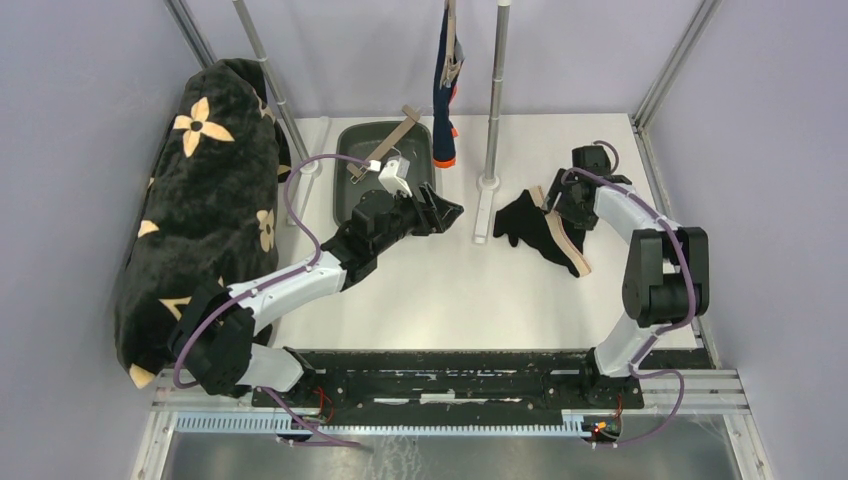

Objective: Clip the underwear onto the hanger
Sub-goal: Adjust the underwear at the center of the board.

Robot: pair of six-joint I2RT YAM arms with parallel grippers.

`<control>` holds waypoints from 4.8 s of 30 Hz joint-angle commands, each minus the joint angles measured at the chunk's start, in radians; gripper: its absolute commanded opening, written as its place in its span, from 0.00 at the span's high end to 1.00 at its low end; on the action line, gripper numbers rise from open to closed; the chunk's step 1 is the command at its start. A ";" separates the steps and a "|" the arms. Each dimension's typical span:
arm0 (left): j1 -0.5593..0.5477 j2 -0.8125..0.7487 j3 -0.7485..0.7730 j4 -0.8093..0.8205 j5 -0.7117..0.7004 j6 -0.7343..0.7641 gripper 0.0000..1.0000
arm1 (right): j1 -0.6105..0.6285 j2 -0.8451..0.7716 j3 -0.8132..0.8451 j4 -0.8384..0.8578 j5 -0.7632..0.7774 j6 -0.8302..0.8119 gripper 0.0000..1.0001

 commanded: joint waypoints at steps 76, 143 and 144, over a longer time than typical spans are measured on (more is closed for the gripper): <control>0.013 0.012 -0.003 0.055 0.016 0.033 0.24 | -0.048 -0.157 -0.133 -0.046 0.078 0.028 0.14; 0.163 -0.255 0.182 -0.383 -0.214 0.231 0.20 | 0.482 -0.185 -0.057 -0.104 -0.078 -0.150 0.41; 0.165 -0.257 0.177 -0.380 -0.214 0.231 0.20 | 0.484 -0.174 -0.056 -0.109 -0.070 -0.148 0.47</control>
